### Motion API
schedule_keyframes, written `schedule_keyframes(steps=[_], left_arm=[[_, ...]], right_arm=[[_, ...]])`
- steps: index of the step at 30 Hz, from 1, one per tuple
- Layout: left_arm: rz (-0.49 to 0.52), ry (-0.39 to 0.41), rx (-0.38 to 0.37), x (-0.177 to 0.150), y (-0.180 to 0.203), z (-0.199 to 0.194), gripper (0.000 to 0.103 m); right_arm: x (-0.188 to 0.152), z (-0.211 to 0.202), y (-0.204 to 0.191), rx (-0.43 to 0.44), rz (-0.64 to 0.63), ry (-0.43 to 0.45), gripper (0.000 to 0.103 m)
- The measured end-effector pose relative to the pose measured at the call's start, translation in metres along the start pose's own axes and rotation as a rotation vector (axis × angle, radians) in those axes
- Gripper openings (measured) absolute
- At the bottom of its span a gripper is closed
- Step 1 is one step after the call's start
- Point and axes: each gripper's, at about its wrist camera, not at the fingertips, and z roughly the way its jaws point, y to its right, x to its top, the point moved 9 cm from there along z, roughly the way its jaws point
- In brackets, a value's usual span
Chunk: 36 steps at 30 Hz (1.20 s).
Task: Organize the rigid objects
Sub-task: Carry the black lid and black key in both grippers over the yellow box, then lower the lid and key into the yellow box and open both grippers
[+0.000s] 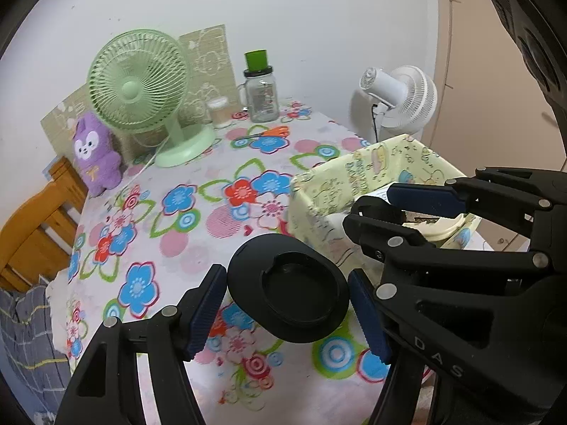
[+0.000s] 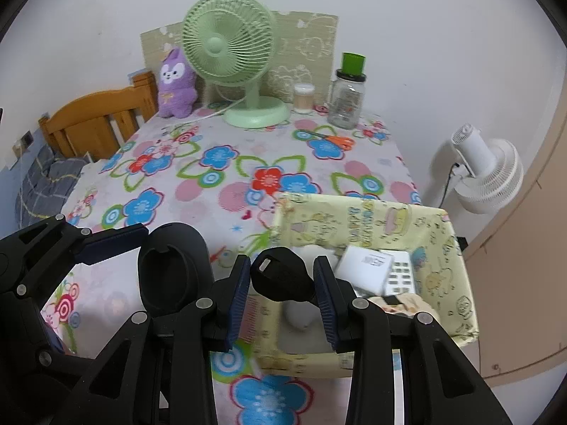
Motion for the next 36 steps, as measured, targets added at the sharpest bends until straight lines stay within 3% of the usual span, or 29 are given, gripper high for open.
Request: schedule_keyframes(steps=[21, 36], left_arm=[[0.072, -0.028, -0.055, 0.028, 0.071, 0.031, 0.072], [0.120, -0.084, -0.077, 0.028, 0.092, 0.061, 0.072]], right_arm=[[-0.019, 0.004, 0.083, -0.023, 0.095, -0.022, 0.039], [-0.035, 0.029, 0.111, -0.002, 0.168, -0.075, 0.039]])
